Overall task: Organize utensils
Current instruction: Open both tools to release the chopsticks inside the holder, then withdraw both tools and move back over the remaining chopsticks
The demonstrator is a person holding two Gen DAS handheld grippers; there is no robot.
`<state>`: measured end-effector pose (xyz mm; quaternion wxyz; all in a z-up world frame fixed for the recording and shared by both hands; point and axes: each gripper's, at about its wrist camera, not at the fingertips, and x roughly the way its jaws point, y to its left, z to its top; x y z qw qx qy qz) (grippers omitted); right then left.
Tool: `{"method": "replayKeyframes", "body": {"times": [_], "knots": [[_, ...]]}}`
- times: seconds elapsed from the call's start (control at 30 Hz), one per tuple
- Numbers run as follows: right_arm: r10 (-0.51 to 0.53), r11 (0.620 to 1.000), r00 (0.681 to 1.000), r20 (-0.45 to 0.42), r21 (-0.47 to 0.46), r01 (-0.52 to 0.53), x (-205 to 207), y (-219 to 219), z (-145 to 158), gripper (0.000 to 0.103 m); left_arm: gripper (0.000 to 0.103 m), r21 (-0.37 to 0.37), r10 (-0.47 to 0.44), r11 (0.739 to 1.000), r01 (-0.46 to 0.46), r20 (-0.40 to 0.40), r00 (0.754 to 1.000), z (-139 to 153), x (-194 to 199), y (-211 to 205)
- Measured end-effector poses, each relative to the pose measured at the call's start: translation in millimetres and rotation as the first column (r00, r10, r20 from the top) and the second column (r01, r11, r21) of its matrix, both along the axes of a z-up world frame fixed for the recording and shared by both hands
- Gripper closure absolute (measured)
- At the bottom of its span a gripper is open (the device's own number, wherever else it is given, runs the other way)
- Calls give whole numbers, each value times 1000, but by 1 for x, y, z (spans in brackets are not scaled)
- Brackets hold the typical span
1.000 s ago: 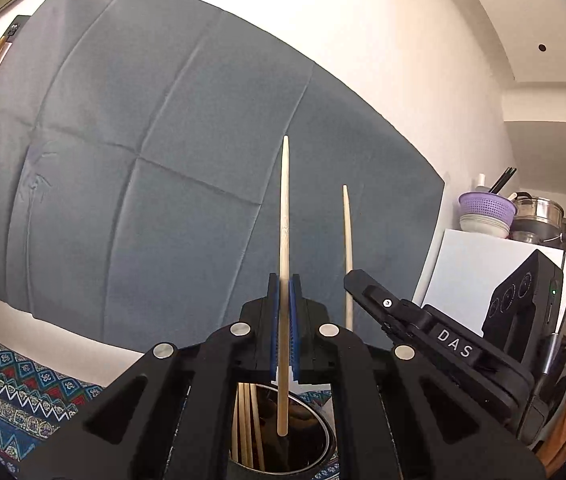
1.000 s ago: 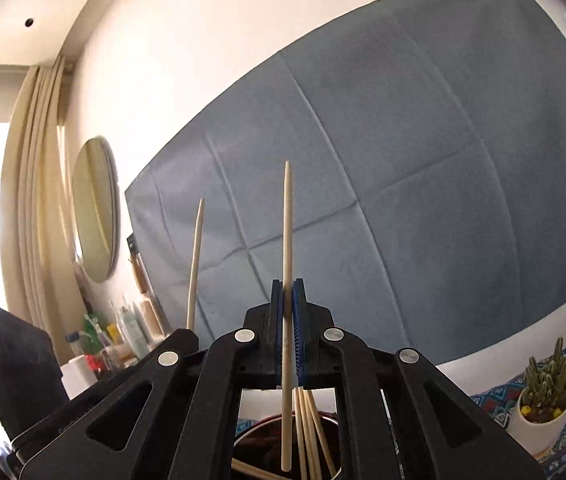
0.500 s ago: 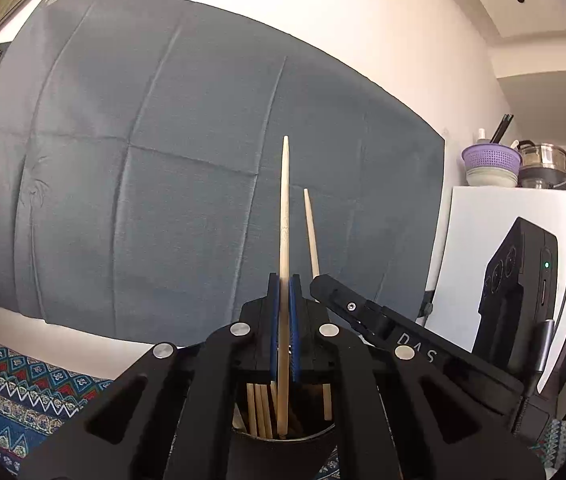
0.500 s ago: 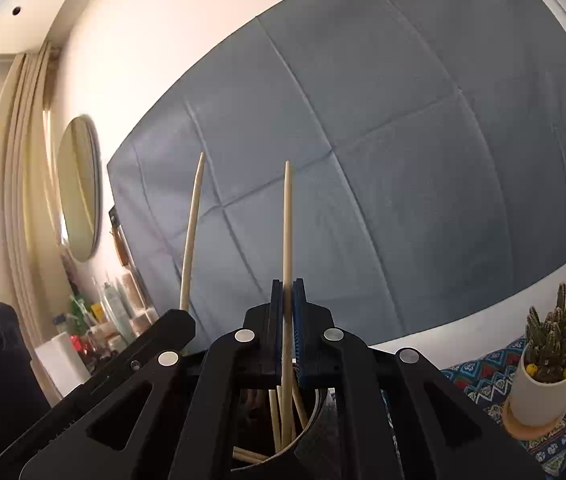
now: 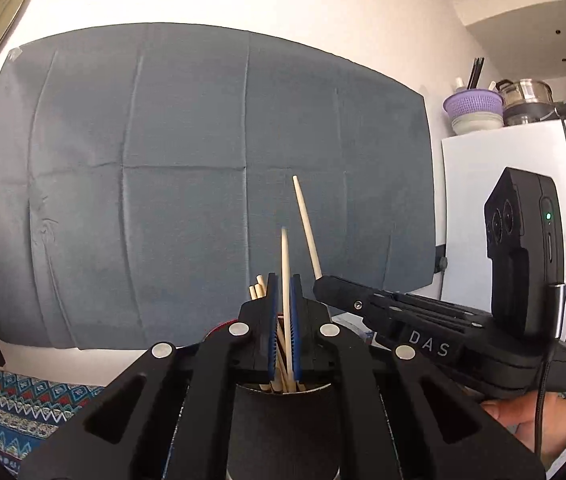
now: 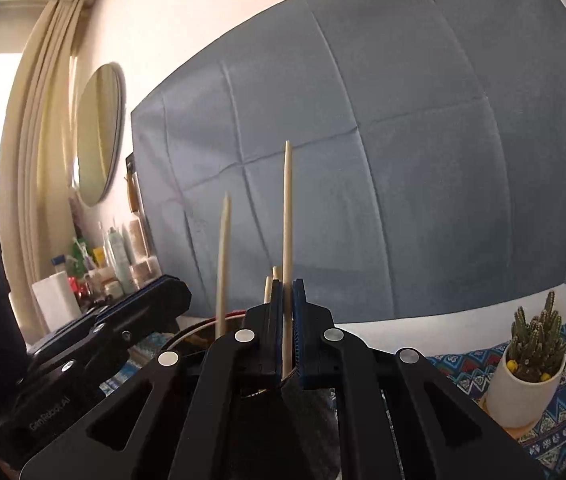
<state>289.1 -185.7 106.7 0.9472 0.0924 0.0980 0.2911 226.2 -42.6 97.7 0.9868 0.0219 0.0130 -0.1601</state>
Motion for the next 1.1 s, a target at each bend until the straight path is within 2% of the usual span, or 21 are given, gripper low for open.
{"method": "replayKeyframes", "body": {"times": [0.07, 0.37, 0.4, 0.5, 0.53, 0.57, 0.63, 0.7, 0.73, 0.83, 0.9, 1.03, 1.1], "knots": [[10, 1000, 1000, -3, -13, -10, -1, 0, 0, 98, 98, 13, -7, 1000, 7, -3, 1000, 1, -1, 1], [14, 999, 1000, -8, -35, -15, -6, -5, 1, 95, 96, -12, -23, 1000, 23, 30, 999, 7, -12, 9], [11, 999, 1000, -10, -31, -12, -6, -6, 1, 95, 94, -16, -22, 1000, 23, 36, 999, 9, -13, 10], [-5, 1000, 1000, -11, -14, 4, -6, -8, 2, 94, 74, -35, -17, 999, 18, 48, 999, 14, -18, 15], [-13, 1000, 1000, -13, -6, 13, -7, -10, 3, 86, 63, -43, -16, 999, 19, 52, 998, 16, -19, 17], [-22, 1000, 1000, -16, 1, 22, -7, -12, 3, 73, 55, -49, -9, 999, 12, 62, 998, 18, -22, 19], [-43, 999, 999, -11, 8, 43, -9, -15, 5, 57, 29, -58, 10, 998, -5, 76, 997, 22, -25, 22], [-55, 998, 998, -12, 6, 55, -11, -17, 7, 49, 15, -73, 30, 997, -24, 79, 996, 25, -27, 27], [-58, 998, 998, -18, 10, 58, -12, -18, 9, 41, 8, -78, 45, 996, -38, 80, 996, 26, -28, 30], [-91, 996, 995, -29, 16, 92, -15, -23, 15, 16, 6, -75, 71, 995, -65, 78, 994, 31, -32, 38], [-88, 996, 996, -34, 18, 89, -17, -26, 19, 16, 6, -65, 83, 995, -79, 65, 994, 33, -34, 43], [-116, 993, 993, -37, 8, 116, -24, -30, 28, 8, 6, -32, 102, 994, -101, 38, 994, 37, -39, 50], [-131, 991, 991, -39, 7, 132, -29, -33, 32, 8, 6, -9, 124, 992, -124, 3, 992, 37, -41, 52]]}}
